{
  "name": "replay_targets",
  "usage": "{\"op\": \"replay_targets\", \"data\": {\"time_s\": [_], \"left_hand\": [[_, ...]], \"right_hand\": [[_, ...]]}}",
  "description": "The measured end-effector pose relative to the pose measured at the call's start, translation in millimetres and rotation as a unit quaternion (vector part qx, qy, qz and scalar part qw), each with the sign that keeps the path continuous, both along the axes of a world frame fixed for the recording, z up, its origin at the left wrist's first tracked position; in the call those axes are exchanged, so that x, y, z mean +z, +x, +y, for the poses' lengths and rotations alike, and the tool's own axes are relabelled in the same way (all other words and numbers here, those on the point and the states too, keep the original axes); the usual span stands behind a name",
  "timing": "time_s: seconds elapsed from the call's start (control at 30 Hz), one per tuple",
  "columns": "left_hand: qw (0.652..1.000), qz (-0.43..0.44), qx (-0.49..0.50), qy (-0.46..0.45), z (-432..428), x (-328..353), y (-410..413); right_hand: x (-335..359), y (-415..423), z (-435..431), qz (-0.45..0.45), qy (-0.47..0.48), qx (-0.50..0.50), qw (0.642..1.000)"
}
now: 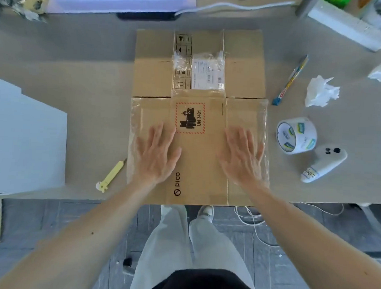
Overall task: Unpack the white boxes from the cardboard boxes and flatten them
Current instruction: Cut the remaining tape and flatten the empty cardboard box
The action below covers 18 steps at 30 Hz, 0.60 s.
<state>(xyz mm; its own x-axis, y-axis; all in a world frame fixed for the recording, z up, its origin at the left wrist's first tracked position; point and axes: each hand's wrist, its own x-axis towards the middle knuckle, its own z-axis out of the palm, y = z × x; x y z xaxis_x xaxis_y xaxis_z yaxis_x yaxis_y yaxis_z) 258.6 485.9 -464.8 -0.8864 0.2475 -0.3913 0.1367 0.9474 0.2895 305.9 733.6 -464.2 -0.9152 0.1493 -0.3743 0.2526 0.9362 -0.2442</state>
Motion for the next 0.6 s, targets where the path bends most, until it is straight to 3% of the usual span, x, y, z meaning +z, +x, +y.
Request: {"op": "replay_targets", "data": {"time_s": [0.2,0.6], "left_hand": [[0.997,0.020,0.013,-0.067,4,-24,25],[0.996,0.047,0.018,-0.069,6,-32,24]], "right_hand": [[-32,28,-12,0.022,0.064,-0.002,0.998],[-28,22,-15,-0.007,0.085,-0.002,0.996]]}}
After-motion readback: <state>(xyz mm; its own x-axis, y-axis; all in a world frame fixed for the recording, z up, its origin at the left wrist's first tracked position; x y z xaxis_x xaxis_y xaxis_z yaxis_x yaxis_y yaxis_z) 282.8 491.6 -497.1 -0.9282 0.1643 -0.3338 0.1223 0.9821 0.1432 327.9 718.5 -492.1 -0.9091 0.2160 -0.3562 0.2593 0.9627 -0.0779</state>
